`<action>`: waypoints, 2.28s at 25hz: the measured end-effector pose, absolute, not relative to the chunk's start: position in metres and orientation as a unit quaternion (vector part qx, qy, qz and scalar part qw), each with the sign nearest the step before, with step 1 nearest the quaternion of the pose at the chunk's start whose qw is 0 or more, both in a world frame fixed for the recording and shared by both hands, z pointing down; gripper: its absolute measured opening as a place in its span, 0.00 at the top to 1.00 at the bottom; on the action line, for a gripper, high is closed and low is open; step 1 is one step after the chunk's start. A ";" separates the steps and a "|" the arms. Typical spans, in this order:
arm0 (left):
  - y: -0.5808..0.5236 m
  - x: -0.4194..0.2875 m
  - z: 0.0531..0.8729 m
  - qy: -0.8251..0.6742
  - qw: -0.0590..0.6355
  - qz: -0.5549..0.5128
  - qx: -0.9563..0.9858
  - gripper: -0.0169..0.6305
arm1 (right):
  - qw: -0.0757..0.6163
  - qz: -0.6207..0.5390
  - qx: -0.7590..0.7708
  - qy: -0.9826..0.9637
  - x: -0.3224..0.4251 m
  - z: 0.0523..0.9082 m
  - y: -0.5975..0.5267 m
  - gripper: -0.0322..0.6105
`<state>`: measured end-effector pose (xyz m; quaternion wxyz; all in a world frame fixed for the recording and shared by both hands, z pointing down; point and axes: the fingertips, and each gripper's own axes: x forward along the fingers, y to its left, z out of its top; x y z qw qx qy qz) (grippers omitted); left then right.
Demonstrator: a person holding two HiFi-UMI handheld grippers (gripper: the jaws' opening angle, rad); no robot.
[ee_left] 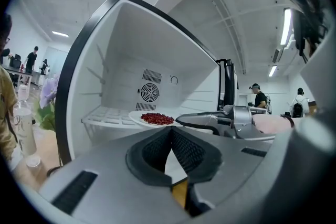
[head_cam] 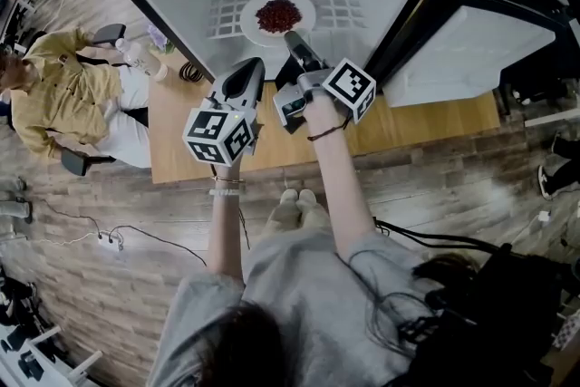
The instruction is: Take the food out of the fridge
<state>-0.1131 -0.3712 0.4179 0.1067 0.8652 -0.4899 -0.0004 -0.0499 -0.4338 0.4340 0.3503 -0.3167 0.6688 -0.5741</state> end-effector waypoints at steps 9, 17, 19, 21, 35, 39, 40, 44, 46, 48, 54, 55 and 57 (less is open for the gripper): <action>-0.372 -0.114 0.410 -0.488 0.100 -0.005 0.867 0.96 | 0.371 -0.602 -0.301 0.640 -0.049 0.437 -0.432 0.88; -0.359 -0.109 0.402 -0.483 0.095 -0.019 0.870 0.96 | 0.383 -0.603 -0.275 0.643 -0.047 0.422 -0.417 0.88; -0.356 -0.108 0.401 -0.482 0.094 -0.024 0.871 0.96 | 0.385 -0.604 -0.270 0.643 -0.047 0.420 -0.413 0.88; -0.353 -0.107 0.399 -0.481 0.092 -0.027 0.871 0.96 | 0.387 -0.605 -0.266 0.643 -0.045 0.418 -0.409 0.88; -0.332 -0.102 0.387 -0.464 0.071 -0.027 0.882 0.96 | 0.380 -0.606 -0.252 0.652 -0.035 0.412 -0.386 0.87; -0.324 -0.100 0.382 -0.458 0.064 -0.028 0.886 0.96 | 0.375 -0.602 -0.248 0.660 -0.032 0.407 -0.376 0.87; -0.322 -0.099 0.381 -0.455 0.062 -0.028 0.888 0.96 | 0.375 -0.602 -0.246 0.661 -0.031 0.406 -0.373 0.87; -0.311 -0.095 0.382 -0.444 0.060 -0.023 0.894 0.96 | 0.375 -0.604 -0.240 0.661 -0.028 0.405 -0.364 0.87; -0.307 -0.094 0.382 -0.441 0.060 -0.023 0.895 0.96 | 0.374 -0.604 -0.239 0.662 -0.026 0.406 -0.361 0.87; -0.304 -0.094 0.382 -0.440 0.060 -0.024 0.896 0.96 | 0.375 -0.606 -0.239 0.660 -0.024 0.406 -0.358 0.87; -0.294 -0.095 0.377 -0.436 0.054 -0.027 0.898 0.96 | 0.376 -0.612 -0.233 0.655 -0.021 0.405 -0.345 0.87; -0.292 -0.095 0.376 -0.435 0.053 -0.028 0.898 0.96 | 0.377 -0.613 -0.231 0.655 -0.020 0.405 -0.343 0.87; -0.288 -0.095 0.373 -0.435 0.050 -0.029 0.899 0.96 | 0.377 -0.614 -0.231 0.654 -0.017 0.405 -0.337 0.87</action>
